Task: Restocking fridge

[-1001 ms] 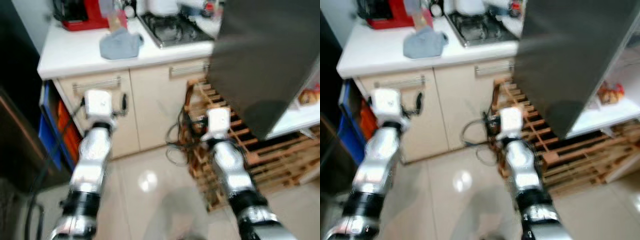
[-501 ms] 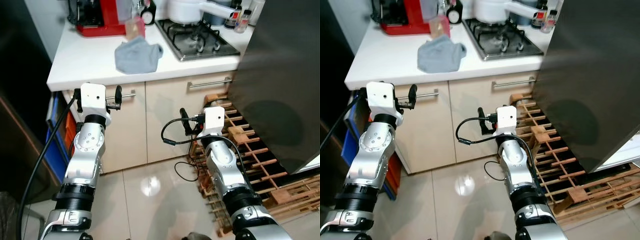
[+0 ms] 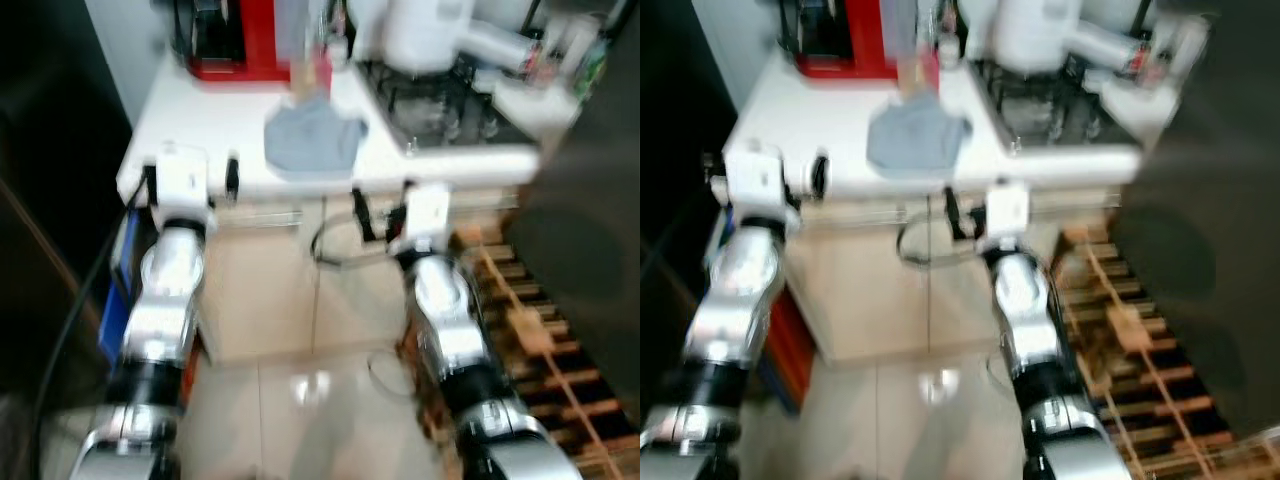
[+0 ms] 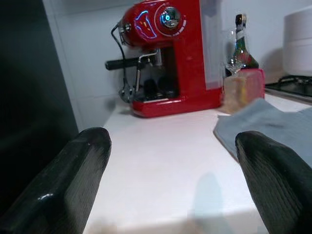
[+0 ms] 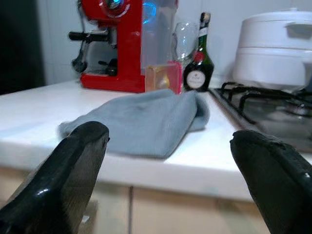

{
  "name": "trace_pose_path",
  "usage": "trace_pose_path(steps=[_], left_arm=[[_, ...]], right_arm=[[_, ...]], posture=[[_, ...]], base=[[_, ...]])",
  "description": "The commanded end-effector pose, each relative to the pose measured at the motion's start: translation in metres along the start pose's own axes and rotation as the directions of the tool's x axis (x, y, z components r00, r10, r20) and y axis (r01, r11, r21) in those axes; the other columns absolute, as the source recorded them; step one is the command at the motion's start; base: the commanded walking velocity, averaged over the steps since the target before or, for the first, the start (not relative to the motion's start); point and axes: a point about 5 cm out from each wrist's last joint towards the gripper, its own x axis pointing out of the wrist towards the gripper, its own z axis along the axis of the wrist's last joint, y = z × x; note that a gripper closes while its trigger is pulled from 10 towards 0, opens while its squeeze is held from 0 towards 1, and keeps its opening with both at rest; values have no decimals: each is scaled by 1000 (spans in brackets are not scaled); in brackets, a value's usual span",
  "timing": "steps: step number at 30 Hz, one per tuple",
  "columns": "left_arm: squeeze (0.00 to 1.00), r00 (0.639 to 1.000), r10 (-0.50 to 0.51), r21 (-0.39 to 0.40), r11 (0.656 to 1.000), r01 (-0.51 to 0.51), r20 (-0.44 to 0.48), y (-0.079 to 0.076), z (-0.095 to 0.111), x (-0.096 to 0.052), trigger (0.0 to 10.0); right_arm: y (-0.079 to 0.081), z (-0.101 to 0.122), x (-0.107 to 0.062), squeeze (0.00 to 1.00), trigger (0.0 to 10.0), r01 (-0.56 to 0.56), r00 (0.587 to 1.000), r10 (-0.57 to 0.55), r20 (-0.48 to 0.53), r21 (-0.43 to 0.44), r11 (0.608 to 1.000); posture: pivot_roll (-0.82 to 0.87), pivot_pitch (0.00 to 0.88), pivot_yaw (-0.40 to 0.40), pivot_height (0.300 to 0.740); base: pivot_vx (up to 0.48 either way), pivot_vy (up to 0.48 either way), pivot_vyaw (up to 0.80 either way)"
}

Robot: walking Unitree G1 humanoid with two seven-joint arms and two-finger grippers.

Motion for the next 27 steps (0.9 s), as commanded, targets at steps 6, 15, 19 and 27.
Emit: trace_pose_path(steps=[6,15,19,27], left_arm=[[0,993,-27,9,1000,27,112,-3,27,15,10000],[0,976,-89,23,996,86,200,-10,49,28,10000],[0,957,-124,36,992,119,263,-6,72,41,10000],[0,955,-31,-27,999,40,296,29,111,70,10000]], right_arm=[[-12,13,3,0,10000,42,997,-42,60,-10,999],[-15,21,3,0,10000,69,993,-65,97,-34,997],[-16,25,5,0,10000,73,991,-69,113,-39,997],[-11,39,8,0,10000,56,984,-49,173,-35,998]], posture=[[-67,0,-5,740],[-68,0,-7,740],[-71,0,-6,740],[-76,0,11,740]], base=[[480,0,0],[480,0,-333],[480,0,0],[480,0,0]])
